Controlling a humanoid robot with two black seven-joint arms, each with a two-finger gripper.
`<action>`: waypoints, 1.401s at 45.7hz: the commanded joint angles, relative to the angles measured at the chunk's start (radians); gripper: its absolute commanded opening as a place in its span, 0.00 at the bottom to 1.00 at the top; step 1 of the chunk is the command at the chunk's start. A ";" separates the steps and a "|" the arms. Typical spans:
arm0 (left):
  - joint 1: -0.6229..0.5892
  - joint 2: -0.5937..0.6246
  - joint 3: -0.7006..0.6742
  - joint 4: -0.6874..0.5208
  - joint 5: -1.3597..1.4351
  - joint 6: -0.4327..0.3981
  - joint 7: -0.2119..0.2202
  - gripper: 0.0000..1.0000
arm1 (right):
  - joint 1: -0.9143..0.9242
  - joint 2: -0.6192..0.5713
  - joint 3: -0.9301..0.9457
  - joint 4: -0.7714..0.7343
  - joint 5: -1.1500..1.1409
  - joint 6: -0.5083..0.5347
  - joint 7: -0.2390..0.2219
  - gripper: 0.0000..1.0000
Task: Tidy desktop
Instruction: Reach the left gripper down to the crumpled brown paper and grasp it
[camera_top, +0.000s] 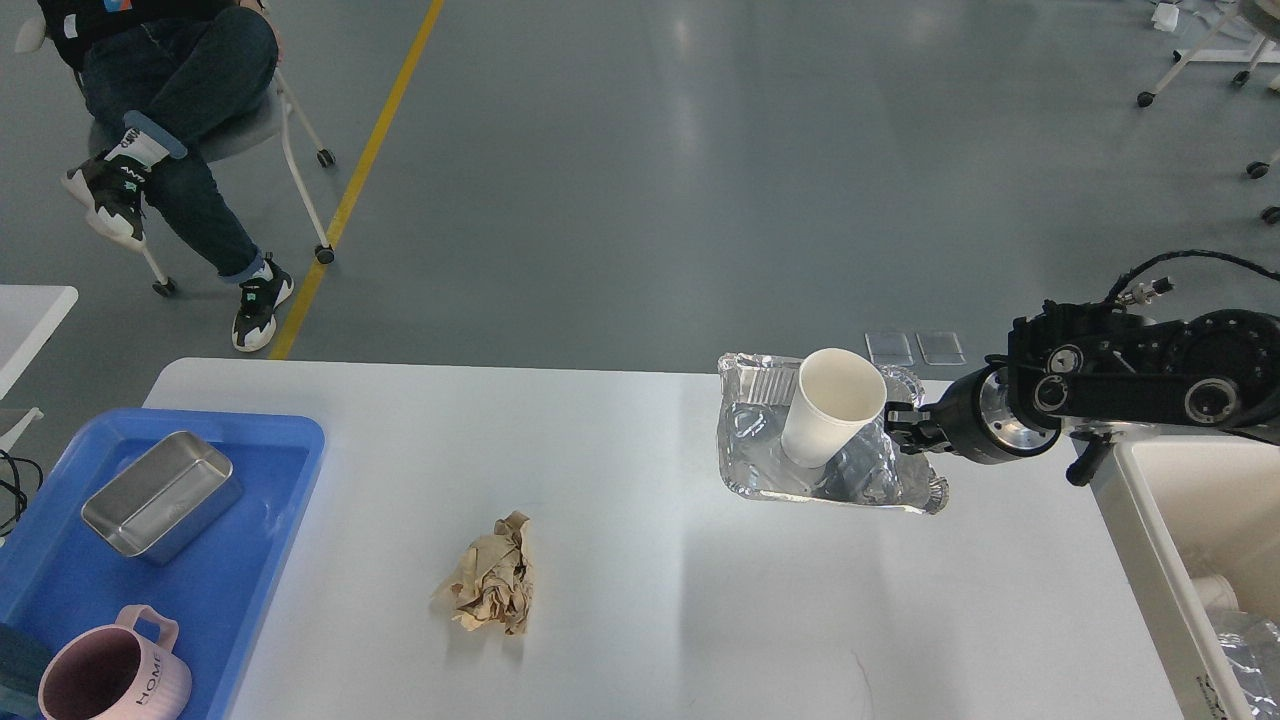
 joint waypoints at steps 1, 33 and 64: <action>0.000 0.000 -0.002 0.005 0.012 -0.006 0.025 0.97 | 0.002 -0.008 -0.001 0.011 -0.001 0.003 0.000 0.00; -0.054 -0.872 -0.004 0.256 0.040 0.121 0.410 0.98 | 0.002 -0.042 -0.001 0.028 0.000 0.001 0.000 0.00; 0.059 -1.229 0.006 0.316 0.023 0.185 0.855 0.98 | -0.016 -0.060 -0.001 0.031 0.000 -0.002 0.000 0.00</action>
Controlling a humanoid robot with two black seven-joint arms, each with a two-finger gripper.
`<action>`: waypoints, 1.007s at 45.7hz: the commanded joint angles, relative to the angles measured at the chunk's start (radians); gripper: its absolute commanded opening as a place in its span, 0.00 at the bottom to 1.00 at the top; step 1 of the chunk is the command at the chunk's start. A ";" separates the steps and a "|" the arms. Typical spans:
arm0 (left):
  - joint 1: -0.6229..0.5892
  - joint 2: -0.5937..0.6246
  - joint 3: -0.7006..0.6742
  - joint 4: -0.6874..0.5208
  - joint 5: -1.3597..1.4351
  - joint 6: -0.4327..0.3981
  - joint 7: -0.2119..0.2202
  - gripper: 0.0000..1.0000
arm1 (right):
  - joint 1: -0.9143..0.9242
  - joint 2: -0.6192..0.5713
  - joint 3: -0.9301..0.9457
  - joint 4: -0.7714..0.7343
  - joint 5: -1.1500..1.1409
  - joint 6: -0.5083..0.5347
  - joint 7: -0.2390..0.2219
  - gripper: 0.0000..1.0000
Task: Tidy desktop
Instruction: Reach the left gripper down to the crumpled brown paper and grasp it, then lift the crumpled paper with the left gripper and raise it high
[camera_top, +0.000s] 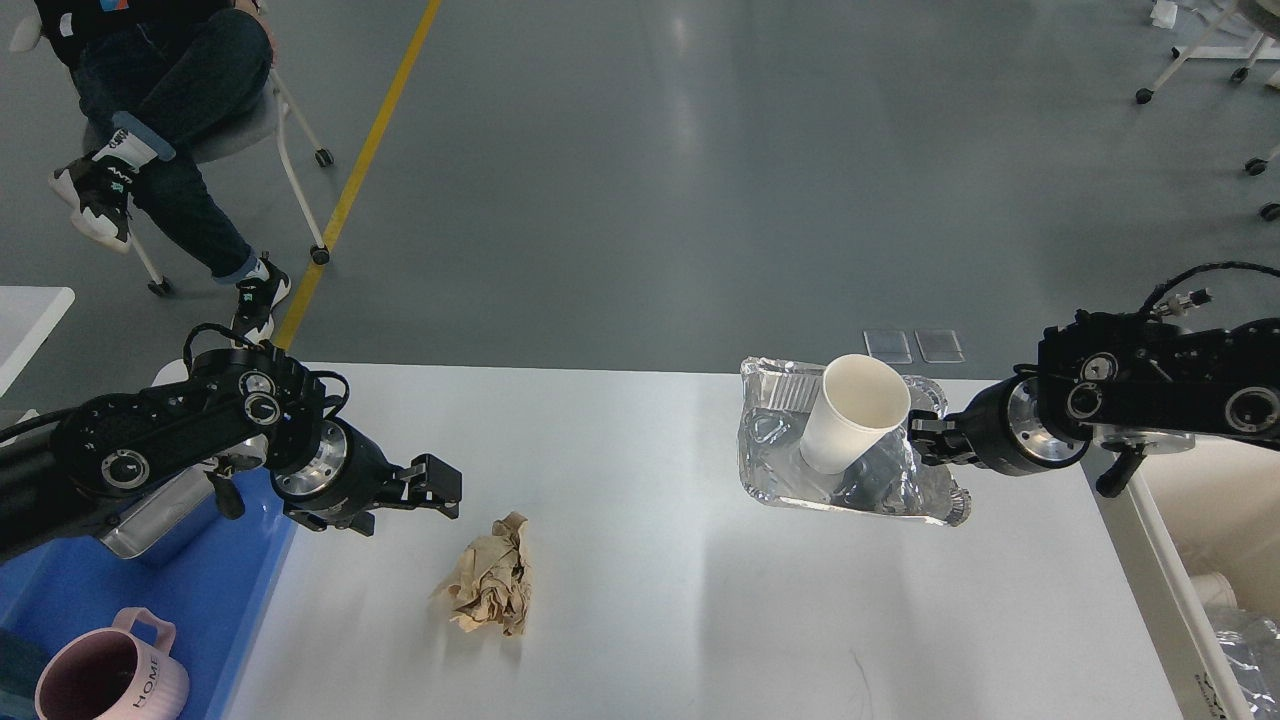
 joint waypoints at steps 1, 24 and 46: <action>0.024 -0.005 -0.008 -0.001 0.000 -0.016 0.028 0.98 | -0.004 0.001 0.000 0.000 0.000 0.000 0.000 0.00; 0.038 -0.143 -0.014 0.070 0.000 -0.011 0.031 0.98 | -0.013 0.000 0.000 -0.002 -0.002 -0.003 0.002 0.00; 0.045 -0.243 0.005 0.129 0.061 0.022 0.040 0.16 | -0.021 -0.019 0.005 0.001 -0.002 -0.005 0.002 0.00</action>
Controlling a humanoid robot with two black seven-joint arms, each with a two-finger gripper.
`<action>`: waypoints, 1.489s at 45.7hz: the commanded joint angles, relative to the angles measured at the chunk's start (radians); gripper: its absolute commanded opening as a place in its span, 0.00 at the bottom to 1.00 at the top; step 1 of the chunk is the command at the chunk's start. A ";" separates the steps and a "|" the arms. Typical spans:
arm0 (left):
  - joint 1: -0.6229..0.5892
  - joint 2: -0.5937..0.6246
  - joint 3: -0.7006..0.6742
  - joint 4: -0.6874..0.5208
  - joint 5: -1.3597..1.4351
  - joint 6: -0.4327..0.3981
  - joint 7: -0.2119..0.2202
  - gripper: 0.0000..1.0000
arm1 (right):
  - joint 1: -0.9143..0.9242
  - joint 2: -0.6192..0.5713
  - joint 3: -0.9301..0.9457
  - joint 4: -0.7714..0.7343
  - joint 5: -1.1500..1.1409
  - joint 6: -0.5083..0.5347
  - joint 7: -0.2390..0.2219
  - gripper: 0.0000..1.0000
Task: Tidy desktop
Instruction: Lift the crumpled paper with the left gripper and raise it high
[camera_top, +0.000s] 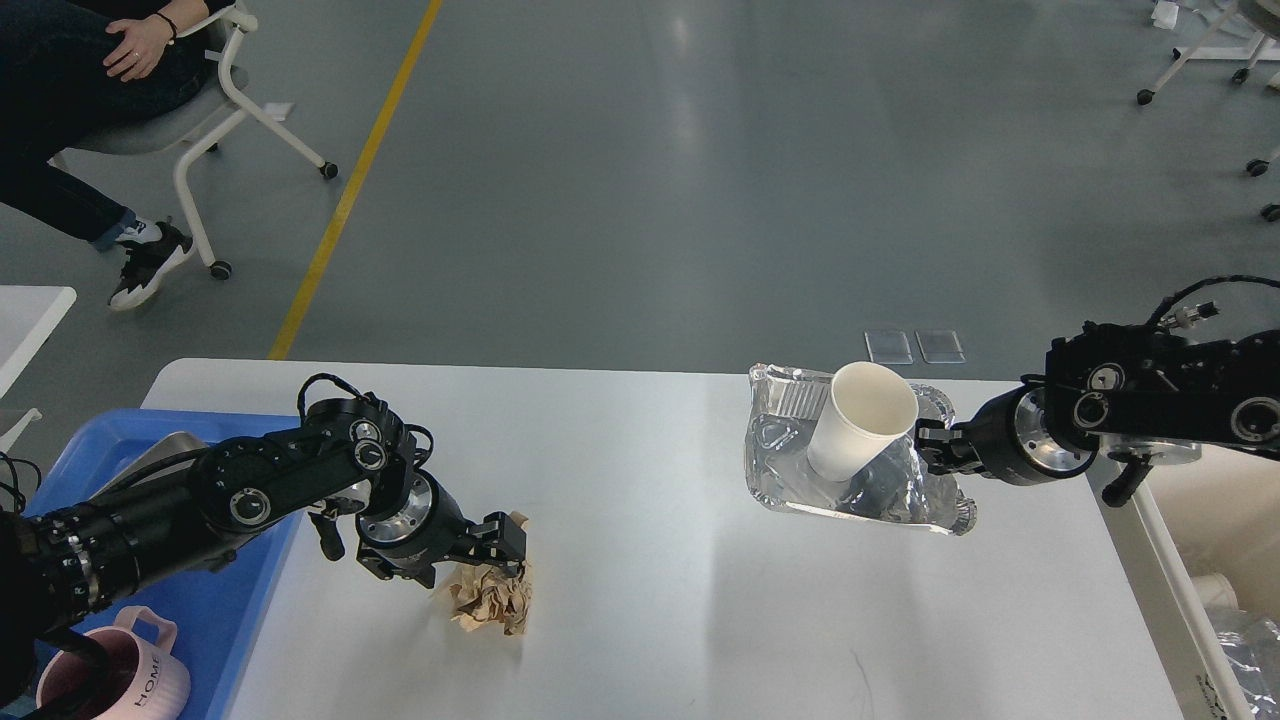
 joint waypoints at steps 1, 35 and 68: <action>-0.001 -0.024 0.001 0.015 0.036 0.025 -0.006 0.15 | 0.000 -0.001 0.000 0.002 0.000 0.000 0.000 0.00; -0.020 0.274 -0.200 -0.020 0.064 -0.092 -0.067 0.00 | -0.002 -0.009 0.003 0.005 0.000 -0.003 0.000 0.00; 0.150 1.288 -0.657 -0.361 0.055 -0.245 -0.641 0.00 | 0.002 -0.011 0.007 0.003 0.000 -0.003 0.000 0.00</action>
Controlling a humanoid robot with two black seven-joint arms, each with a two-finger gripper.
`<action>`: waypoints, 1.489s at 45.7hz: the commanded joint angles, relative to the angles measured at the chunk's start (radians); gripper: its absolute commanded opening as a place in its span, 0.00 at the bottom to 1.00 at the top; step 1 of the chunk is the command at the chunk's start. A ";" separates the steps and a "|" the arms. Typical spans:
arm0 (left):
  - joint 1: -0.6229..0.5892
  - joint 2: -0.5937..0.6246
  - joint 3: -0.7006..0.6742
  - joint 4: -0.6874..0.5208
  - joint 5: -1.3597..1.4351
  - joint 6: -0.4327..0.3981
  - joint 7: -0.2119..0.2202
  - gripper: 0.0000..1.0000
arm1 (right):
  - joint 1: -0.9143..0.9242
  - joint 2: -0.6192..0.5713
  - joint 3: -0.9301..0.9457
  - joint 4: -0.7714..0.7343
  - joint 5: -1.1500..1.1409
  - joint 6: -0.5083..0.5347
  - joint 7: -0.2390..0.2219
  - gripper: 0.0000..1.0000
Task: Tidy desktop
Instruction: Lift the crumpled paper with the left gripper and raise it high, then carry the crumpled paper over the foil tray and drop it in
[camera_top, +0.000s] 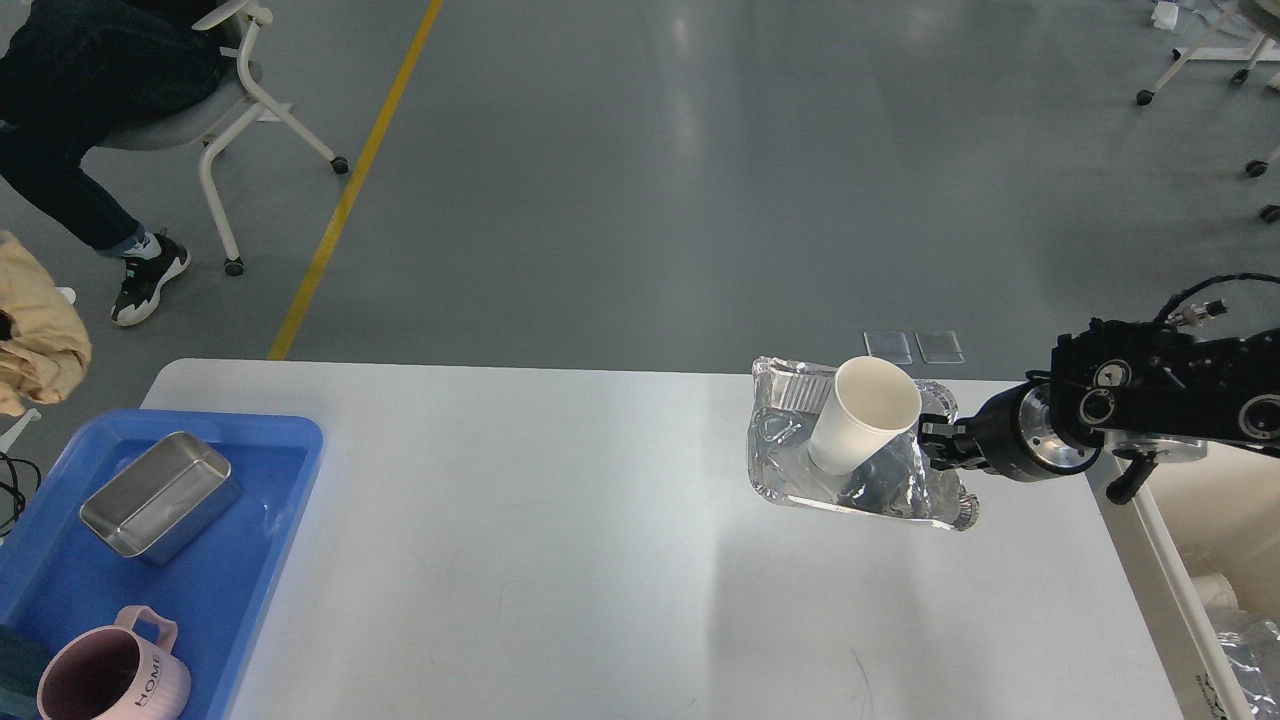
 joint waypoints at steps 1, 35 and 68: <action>-0.008 0.113 -0.036 0.001 0.001 0.000 -0.090 0.00 | 0.002 0.000 0.000 0.000 0.000 0.000 0.000 0.00; -0.397 -0.673 -0.033 0.186 -0.060 0.000 0.605 0.00 | 0.012 -0.004 0.001 0.000 -0.001 0.002 0.000 0.00; -0.690 -1.472 0.177 0.596 0.022 0.000 0.651 0.00 | 0.009 0.022 -0.002 -0.011 -0.003 0.002 0.000 0.00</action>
